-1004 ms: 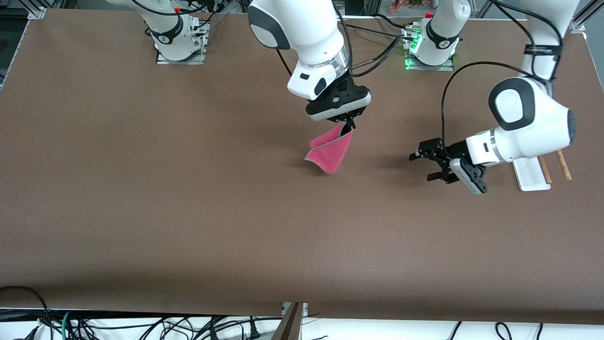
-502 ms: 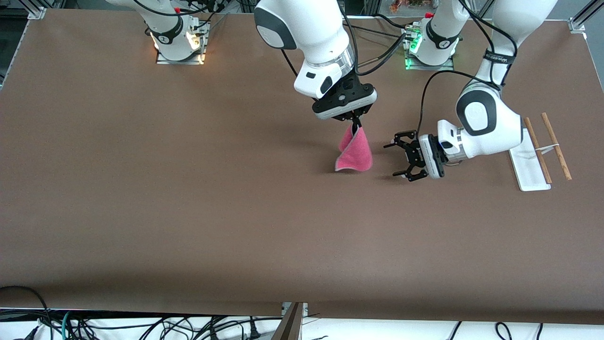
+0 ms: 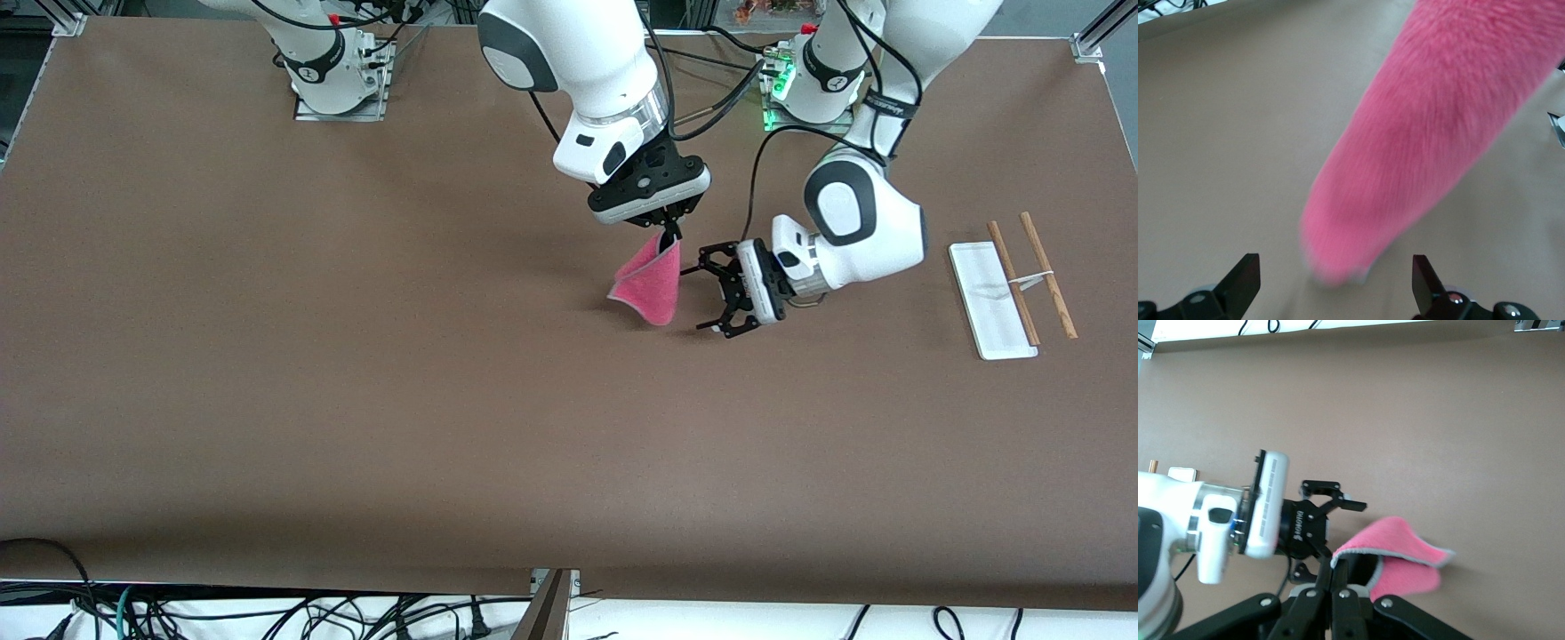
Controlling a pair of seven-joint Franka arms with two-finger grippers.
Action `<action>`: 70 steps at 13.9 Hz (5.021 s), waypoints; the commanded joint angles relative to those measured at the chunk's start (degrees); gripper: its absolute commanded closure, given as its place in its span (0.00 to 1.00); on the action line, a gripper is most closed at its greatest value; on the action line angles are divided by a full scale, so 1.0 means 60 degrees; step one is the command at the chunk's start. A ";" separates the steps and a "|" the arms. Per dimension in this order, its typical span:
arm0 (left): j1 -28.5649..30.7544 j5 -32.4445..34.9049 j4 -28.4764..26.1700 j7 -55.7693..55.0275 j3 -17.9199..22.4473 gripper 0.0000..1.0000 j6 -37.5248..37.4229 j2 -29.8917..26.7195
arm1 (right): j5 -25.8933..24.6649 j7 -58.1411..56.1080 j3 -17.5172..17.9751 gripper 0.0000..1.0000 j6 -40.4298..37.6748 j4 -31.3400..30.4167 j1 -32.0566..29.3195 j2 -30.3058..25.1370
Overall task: Pass towel and hang on rack
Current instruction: 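Close the left gripper on the towel's hanging end, then carry the towel toward the rack while the right gripper releases, then drape the towel over the wooden rods while the right arm retracts, then open the left gripper and release the towel on the rack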
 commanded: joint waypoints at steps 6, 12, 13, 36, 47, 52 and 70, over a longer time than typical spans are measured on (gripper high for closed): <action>-0.0408 -0.0170 0.1410 0.0259 0.0004 1.00 0.0333 0.0881 | 0.0030 0.0159 -0.0050 1.00 -0.0026 0.0122 0.0078 -0.0020; -0.0379 -0.0199 0.1410 0.0172 0.0004 1.00 0.0304 0.0866 | 0.0030 0.0159 -0.0050 1.00 -0.0026 0.0122 0.0078 -0.0035; -0.0364 -0.0199 0.1410 0.0157 0.0004 1.00 0.0304 0.0852 | 0.0030 0.0159 -0.0050 1.00 -0.0026 0.0122 0.0078 -0.0020; 0.4231 0.6930 0.3004 0.0229 0.2290 1.00 -0.4424 0.0104 | -0.0102 -0.4846 -0.0884 0.00 -0.3907 0.0093 -0.3902 -0.0928; 0.7340 0.7608 0.3666 0.2894 0.2290 1.00 -0.4472 0.0617 | -0.0205 -0.7165 -0.0826 0.00 -0.4714 -0.3240 -0.7815 -0.3678; 0.8233 0.7652 0.4120 0.4066 0.2290 1.00 -0.4472 0.0763 | -0.0248 -0.7254 -0.0811 0.00 -0.4655 -0.5338 -0.8066 -0.5101; 0.8718 0.7652 0.4617 0.4476 0.2290 0.39 -0.4486 0.1832 | -0.0146 -0.7385 -0.0782 0.00 -0.4567 -0.5782 -0.8492 -0.6407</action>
